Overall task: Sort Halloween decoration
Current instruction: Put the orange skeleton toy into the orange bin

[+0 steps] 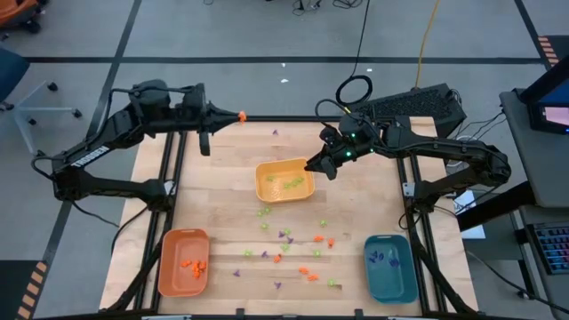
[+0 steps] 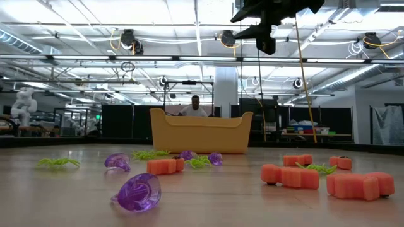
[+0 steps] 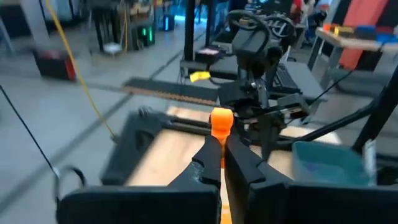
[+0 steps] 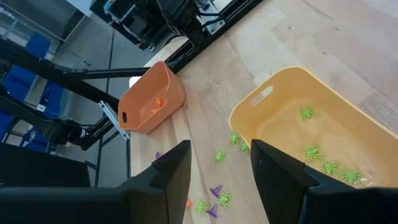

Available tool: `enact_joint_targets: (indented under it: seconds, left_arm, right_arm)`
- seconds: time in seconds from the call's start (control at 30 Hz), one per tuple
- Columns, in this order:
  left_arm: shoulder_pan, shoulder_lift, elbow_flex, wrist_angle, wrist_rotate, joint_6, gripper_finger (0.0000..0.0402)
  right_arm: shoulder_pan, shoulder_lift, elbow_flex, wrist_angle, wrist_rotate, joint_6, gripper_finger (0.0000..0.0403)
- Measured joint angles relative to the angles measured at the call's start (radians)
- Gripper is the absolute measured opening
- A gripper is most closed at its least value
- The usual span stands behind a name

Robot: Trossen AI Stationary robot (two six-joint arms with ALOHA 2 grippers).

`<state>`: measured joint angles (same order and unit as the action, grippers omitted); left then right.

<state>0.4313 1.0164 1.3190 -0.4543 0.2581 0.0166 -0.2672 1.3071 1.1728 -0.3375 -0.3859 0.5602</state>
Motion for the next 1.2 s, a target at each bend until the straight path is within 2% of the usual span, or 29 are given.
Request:
enact_joint_targets:
  seconds: [0.23,0.63,1.03,1.2]
  left_arm:
    - [0.0,0.0,0.0,0.038,0.0,0.207,0.0001]
    - [0.0,0.0,0.0,0.037,0.0,0.224,0.0002]
    - [-0.043,-0.011,0.001,0.042,0.0,-0.158,0.0002]
    - [-0.12,-0.019,0.066,-0.088,-0.025,-0.255,0.0002]
  right_arm:
    - [0.0,0.0,0.0,0.0,0.0,-0.004,0.0155]
    - [0.0,0.0,0.0,0.0,0.0,-0.004,0.0155]
    - [0.0,0.0,0.0,-0.001,0.0,0.003,0.0155]
    - [0.0,0.0,0.0,-0.004,0.0,0.003,0.0155]
